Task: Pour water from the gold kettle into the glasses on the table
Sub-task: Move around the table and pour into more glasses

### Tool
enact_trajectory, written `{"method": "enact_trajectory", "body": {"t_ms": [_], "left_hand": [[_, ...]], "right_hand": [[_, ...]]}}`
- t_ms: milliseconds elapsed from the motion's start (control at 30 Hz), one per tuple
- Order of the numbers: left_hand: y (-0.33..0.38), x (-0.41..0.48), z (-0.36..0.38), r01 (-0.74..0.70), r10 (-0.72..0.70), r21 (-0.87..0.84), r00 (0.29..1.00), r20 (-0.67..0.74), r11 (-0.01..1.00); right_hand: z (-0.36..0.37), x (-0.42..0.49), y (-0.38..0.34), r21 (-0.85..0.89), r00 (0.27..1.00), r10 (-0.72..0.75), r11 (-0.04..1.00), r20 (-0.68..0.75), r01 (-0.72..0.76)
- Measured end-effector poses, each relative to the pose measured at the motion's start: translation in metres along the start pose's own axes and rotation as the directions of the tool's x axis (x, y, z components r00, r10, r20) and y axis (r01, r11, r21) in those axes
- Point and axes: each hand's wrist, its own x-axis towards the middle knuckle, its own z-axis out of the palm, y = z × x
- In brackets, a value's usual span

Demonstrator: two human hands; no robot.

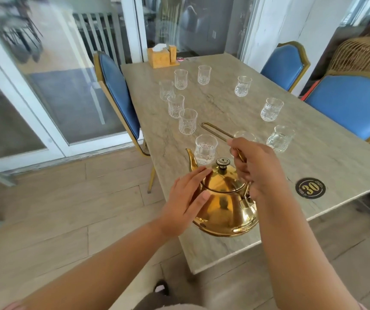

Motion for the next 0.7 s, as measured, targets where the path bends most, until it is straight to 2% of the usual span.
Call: {"method": "enact_trajectory", "body": {"t_ms": [167,300,400,567,700], "left_hand": [[-0.010,-0.014,-0.022,0.052,-0.052,-0.017,0.999,-0.015,0.999],[-0.025,-0.013,-0.045,0.037,-0.039,-0.085,0.999,-0.020,0.996],[-0.044,-0.008,-0.071,0.011,-0.010,-0.071,1.000,0.007,0.997],[-0.076,0.008,-0.134,-0.071,0.072,-0.014,0.978,0.197,0.997],[-0.095,0.025,-0.190,-0.144,0.107,0.072,0.920,0.377,0.987]], "right_hand": [[0.027,-0.003,-0.003,0.000,0.997,-0.010,1.000,0.071,0.010],[0.053,0.001,-0.006,0.024,0.997,-0.014,1.000,0.074,0.013],[0.079,0.009,-0.009,0.008,0.999,-0.025,1.000,0.046,0.025],[0.126,0.024,-0.012,0.006,0.998,-0.047,0.999,-0.049,0.047],[0.171,0.035,-0.009,0.060,0.983,-0.048,0.996,-0.175,0.059]]}}
